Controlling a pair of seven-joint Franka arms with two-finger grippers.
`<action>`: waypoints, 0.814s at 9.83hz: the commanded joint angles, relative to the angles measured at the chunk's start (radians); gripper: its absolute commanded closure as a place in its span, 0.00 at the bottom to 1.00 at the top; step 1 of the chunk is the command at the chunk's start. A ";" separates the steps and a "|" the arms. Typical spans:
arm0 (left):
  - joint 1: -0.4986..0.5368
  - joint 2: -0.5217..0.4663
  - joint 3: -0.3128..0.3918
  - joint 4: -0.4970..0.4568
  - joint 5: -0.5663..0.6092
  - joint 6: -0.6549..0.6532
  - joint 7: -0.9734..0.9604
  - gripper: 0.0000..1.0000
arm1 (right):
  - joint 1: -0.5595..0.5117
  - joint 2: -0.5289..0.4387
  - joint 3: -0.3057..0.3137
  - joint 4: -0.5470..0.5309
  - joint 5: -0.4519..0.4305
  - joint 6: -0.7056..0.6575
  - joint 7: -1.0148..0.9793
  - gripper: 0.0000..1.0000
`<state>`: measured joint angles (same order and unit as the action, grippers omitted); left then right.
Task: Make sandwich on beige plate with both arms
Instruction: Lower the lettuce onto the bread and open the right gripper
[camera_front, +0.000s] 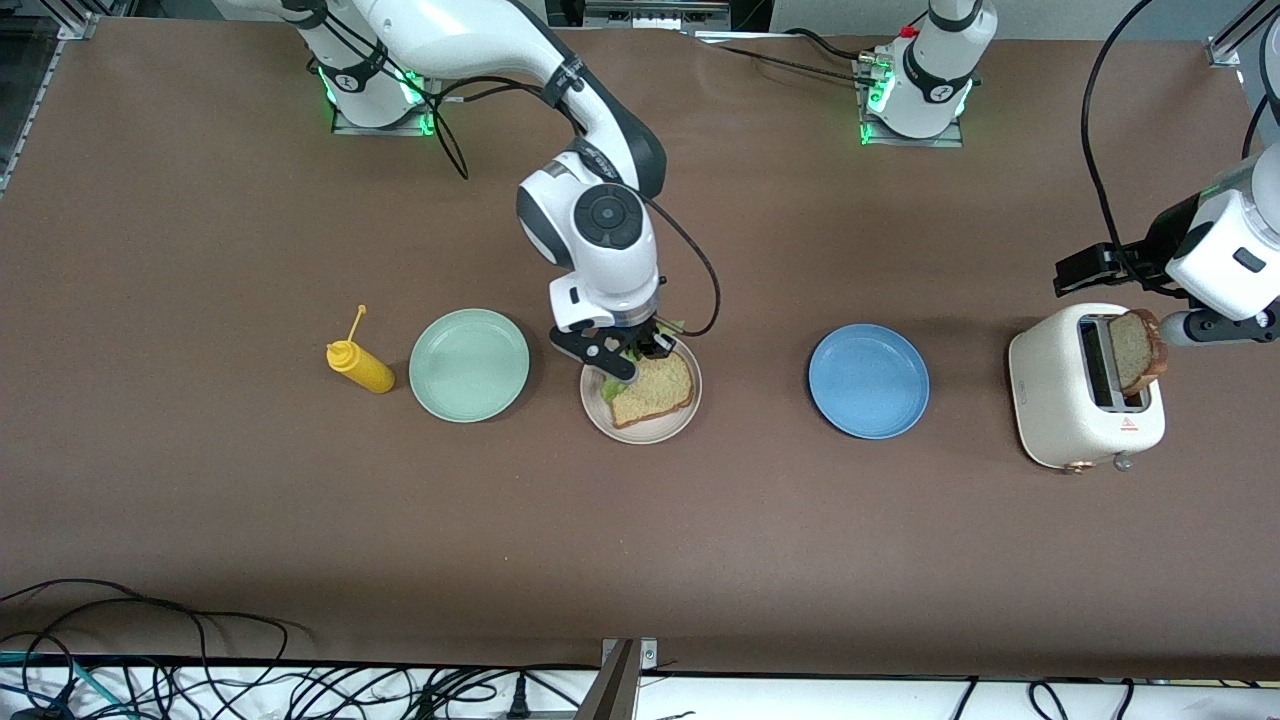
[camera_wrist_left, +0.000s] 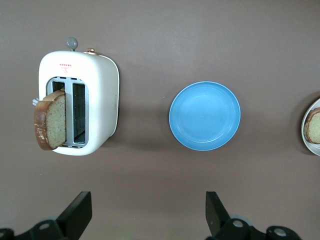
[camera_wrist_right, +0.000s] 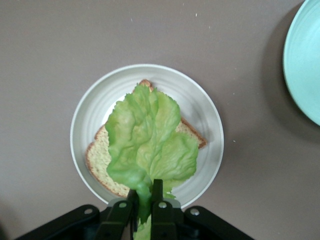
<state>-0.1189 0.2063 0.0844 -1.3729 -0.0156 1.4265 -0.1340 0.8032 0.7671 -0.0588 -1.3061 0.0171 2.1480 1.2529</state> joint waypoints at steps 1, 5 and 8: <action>-0.001 0.005 0.000 0.020 -0.006 -0.020 0.007 0.00 | 0.022 0.047 -0.013 0.039 -0.079 -0.005 0.016 0.87; -0.001 0.005 0.000 0.020 -0.004 -0.020 0.007 0.00 | 0.022 0.075 -0.016 0.042 -0.097 0.087 0.020 0.13; -0.001 0.005 0.000 0.020 -0.004 -0.020 0.007 0.00 | 0.013 0.064 -0.021 0.048 -0.092 0.098 -0.004 0.00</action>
<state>-0.1190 0.2064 0.0839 -1.3729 -0.0156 1.4265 -0.1341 0.8140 0.8189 -0.0713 -1.2963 -0.0604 2.2496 1.2518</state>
